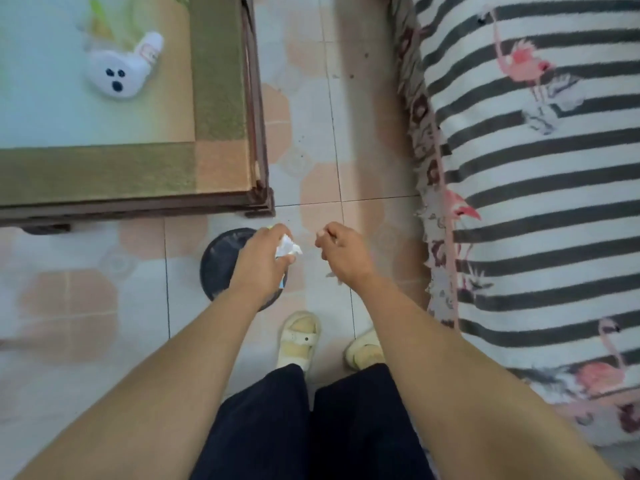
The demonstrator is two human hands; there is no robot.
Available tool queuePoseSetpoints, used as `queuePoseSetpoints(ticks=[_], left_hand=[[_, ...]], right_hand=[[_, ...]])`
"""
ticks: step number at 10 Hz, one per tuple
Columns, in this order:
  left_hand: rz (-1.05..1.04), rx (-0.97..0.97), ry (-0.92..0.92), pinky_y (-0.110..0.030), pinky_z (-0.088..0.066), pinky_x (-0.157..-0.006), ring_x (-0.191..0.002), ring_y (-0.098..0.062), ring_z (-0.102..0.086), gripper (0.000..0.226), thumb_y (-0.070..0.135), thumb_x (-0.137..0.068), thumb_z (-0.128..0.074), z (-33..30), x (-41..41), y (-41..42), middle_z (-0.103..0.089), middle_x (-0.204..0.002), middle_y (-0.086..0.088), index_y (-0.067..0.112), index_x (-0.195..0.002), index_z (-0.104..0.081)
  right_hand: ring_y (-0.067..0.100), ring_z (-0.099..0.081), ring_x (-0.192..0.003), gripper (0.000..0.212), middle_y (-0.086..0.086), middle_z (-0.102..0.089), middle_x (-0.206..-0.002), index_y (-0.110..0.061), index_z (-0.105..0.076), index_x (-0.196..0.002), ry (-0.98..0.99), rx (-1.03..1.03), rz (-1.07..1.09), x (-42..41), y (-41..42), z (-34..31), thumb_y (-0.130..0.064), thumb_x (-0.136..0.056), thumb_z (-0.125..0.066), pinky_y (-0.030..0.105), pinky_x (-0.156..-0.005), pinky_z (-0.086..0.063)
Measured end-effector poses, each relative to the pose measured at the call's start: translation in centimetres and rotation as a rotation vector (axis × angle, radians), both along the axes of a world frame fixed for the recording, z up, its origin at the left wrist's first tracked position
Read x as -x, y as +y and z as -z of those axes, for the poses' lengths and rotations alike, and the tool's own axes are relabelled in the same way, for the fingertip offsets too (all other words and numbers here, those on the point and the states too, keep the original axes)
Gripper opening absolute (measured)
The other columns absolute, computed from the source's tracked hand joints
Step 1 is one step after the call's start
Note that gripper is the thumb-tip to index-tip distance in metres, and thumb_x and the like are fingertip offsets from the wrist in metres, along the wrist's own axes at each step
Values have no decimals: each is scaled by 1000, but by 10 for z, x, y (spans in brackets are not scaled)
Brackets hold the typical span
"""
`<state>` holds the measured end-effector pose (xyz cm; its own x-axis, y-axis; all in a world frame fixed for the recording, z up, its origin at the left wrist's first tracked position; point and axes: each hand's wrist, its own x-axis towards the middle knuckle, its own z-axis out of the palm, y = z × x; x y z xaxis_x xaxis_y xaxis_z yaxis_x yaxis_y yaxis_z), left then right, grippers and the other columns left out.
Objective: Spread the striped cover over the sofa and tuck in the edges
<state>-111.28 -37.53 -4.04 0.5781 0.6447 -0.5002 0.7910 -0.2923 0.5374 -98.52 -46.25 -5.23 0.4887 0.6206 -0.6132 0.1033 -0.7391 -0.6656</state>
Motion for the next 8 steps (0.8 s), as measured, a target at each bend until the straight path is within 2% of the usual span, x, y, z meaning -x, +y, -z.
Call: queuePoseSetpoints(ticks=[1, 2, 3, 4, 5, 6, 7, 8], left_hand=[[-106, 14, 121, -39, -44, -81, -99, -32, -58, 20, 19, -87, -60, 34, 39, 12, -61, -109, -10, 16, -105, -55], [-155, 19, 154, -38, -44, -82, -99, -30, -57, 23, 21, -86, -62, 69, 71, 20, -61, -109, -11, 14, -107, -55], [-220, 2, 177, -39, -46, -83, -99, -31, -58, 26, 18, -86, -63, 98, 90, 26, -59, -112, -13, 12, -110, -56], [-296, 13, 205, -38, -44, -85, -104, -33, -56, 29, 16, -87, -60, 127, 104, 32, -57, -116, -15, 11, -115, -55], [-324, 19, 215, -37, -44, -89, -111, -31, -54, 31, 15, -90, -56, 154, 109, 36, -55, -122, -15, 11, -121, -53], [-337, 84, 233, -37, -43, -93, -114, -32, -53, 35, 20, -92, -52, 172, 106, 43, -55, -125, -15, 12, -126, -51], [-295, 123, 238, -37, -39, -101, -120, -32, -48, 47, 18, -90, -55, 184, 105, 44, -52, -131, -16, 19, -136, -44], [-253, 124, 276, -38, -38, -102, -123, -33, -46, 46, 13, -91, -51, 179, 100, 46, -52, -132, -17, 17, -136, -45]], right_hand=[[27, -56, -72, 25, 2, -57, -73, -7, -59, -87, 40, 26, -110, 38, 27, 32, -25, -96, -44, 34, -54, -51], [34, -58, -83, 26, 16, -63, -87, -2, -58, -90, 62, 38, -198, 72, 49, 70, -23, -97, -44, 41, -73, -50], [31, -55, -82, 25, 14, -60, -89, -2, -57, -95, 111, 50, -205, 94, 64, 105, -22, -98, -43, 48, -81, -50], [29, -55, -84, 20, 8, -55, -92, -12, -54, -94, 155, 93, -225, 113, 75, 141, -25, -99, -40, 51, -85, -52], [28, -57, -87, 22, 9, -57, -95, -17, -52, -94, 193, 120, -189, 122, 81, 171, -32, -100, -37, 48, -87, -52], [26, -53, -107, 38, 11, -57, -122, -16, -55, -119, 198, 160, -223, 121, 84, 191, -40, -101, -31, 34, -92, -40], [31, -46, -126, 51, 12, -48, -139, -16, -45, -137, 258, 189, -231, 115, 84, 201, -46, -101, -27, 43, -106, -38], [31, -41, -132, 54, 12, -43, -145, -17, -40, -141, 286, 203, -241, 105, 81, 195, -49, -100, -25, 50, -108, -37]])
